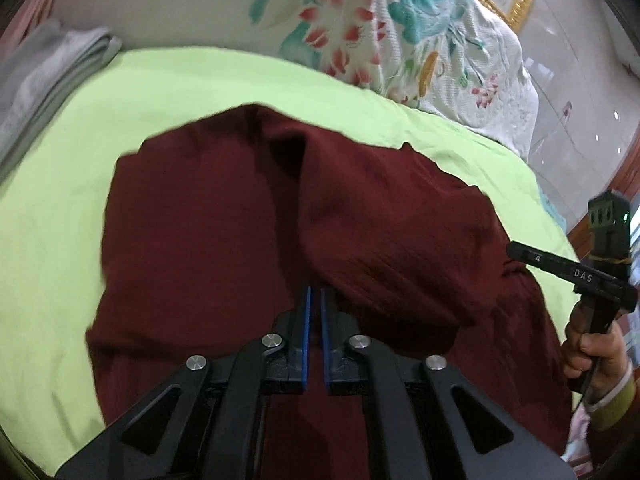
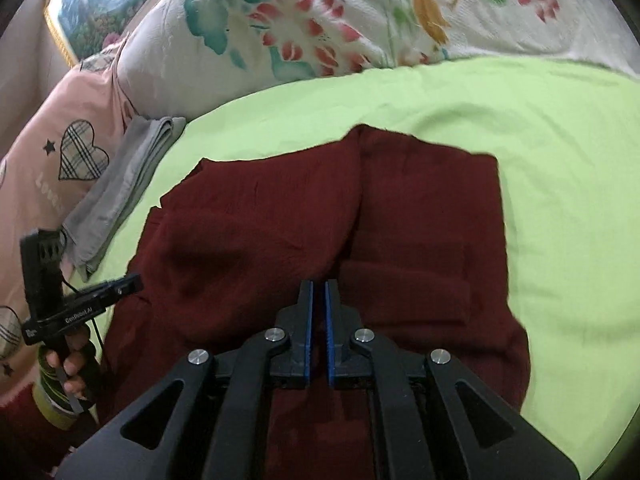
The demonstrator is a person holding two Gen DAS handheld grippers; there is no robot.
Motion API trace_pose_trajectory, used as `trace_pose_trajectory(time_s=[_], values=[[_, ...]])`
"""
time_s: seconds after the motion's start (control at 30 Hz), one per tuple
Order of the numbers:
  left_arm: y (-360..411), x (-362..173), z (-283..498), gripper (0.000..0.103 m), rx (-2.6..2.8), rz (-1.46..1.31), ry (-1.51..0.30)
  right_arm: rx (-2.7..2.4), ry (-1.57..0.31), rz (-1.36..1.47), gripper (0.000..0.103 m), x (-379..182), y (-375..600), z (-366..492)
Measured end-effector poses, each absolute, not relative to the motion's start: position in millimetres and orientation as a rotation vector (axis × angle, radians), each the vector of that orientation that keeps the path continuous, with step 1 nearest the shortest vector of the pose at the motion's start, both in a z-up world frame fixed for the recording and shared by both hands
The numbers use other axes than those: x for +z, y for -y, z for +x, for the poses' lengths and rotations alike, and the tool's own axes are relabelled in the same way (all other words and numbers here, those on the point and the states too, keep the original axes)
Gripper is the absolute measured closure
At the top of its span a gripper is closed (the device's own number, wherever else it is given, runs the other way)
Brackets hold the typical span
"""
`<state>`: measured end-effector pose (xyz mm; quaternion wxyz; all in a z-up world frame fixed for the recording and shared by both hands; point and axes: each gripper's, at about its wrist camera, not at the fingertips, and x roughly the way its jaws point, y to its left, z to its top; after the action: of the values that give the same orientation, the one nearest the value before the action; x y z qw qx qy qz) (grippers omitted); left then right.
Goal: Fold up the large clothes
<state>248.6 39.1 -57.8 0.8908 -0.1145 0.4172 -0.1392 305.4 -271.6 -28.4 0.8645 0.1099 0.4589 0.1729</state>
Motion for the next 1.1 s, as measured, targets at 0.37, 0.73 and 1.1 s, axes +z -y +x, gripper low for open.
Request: trace_pose_trajectory(time_s=[0.37, 0.73, 1.1], values=[[-60.6, -45.5, 282.2, 0.042, -0.371, -0.508, -0.890, 0.361, -0.950, 0.498, 0.054, -37.3, 290.4, 312.4], [-52.7, -72.9, 306.7, 0.099, -0.331, -0.465, -0.952, 0.348, -1.024, 0.561, 0.054, -64.7, 272.0, 339.3], [-57.7, -69.9, 302.5, 0.100, -0.330, -0.439, -0.930, 0.324, -0.970, 0.490, 0.098, -49.2, 261.0, 334.0]])
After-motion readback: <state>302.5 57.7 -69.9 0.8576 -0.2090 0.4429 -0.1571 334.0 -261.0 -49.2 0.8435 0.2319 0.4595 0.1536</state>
